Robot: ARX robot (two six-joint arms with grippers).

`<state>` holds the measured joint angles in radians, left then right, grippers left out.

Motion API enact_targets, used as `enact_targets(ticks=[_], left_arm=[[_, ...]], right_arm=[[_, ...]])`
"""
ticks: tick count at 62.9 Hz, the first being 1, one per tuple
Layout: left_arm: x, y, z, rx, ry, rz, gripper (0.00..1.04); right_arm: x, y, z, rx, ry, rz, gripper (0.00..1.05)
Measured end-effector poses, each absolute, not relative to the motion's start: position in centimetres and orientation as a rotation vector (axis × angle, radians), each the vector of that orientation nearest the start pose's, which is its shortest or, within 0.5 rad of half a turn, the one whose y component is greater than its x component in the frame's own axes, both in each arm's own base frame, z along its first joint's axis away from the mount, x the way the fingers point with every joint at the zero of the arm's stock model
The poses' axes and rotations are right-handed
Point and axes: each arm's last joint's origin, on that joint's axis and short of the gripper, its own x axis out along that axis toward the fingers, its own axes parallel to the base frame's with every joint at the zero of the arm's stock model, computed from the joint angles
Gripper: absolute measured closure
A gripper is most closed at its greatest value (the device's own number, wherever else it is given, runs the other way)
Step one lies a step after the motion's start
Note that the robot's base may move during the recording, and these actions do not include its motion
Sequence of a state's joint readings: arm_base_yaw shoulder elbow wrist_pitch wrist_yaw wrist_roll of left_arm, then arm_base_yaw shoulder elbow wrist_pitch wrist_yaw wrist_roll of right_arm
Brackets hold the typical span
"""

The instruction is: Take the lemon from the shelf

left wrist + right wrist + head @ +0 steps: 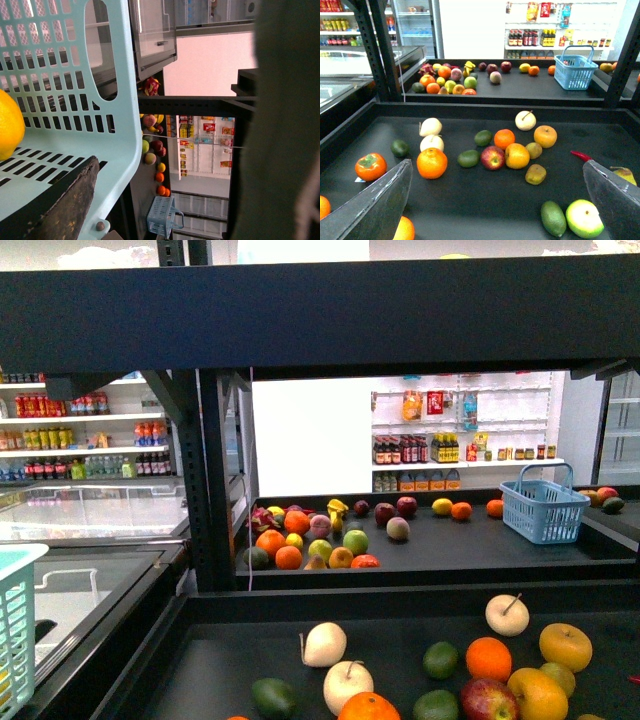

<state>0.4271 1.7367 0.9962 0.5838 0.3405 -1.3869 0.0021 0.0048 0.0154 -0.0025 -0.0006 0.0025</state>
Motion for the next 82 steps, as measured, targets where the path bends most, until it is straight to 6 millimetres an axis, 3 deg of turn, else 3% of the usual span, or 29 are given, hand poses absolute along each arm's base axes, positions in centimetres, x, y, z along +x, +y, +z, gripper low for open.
enact_targets(ticks=[22,31,41,51,56,60,63,68,78,82], left_arm=[[32.5,14.3,24.5,-1.298,0.181,0.368,0.08],[30.7,13.1,26.9,-1.107,0.201,0.422,0.08],[26.4,9.4,30.6,-0.770,0.198,0.371,0.08],[21.5,5.9,31.8,-0.524,0.180,0.319,0.08],[18.6,4.0,31.5,-0.314,0.055,0.106,0.21],[15.9,1.9,30.0,-0.163,0.015,0.050,0.34],[13.8,0.4,27.9,-0.092,0.023,0.011,0.44],[10.8,0.1,23.9,-0.037,0.047,0.002,0.66],[9.8,0.0,21.5,-0.020,0.001,0.003,1.03],[9.8,0.0,20.8,-0.014,0.007,0.001,1.02]], right_arm=[[9.7,0.0,16.8,0.002,-0.008,0.003,0.02],[9.7,0.0,16.8,0.002,-0.008,0.003,0.02],[9.7,0.0,16.8,0.002,-0.008,0.003,0.02],[9.7,0.0,16.8,0.002,-0.008,0.003,0.02],[9.7,0.0,16.8,0.002,-0.008,0.003,0.02],[9.7,0.0,16.8,0.002,-0.008,0.003,0.02],[9.7,0.0,16.8,0.002,-0.008,0.003,0.02],[9.7,0.0,16.8,0.002,-0.008,0.002,0.02],[9.7,0.0,16.8,0.002,-0.008,0.003,0.02],[9.7,0.0,16.8,0.002,-0.008,0.003,0.02]])
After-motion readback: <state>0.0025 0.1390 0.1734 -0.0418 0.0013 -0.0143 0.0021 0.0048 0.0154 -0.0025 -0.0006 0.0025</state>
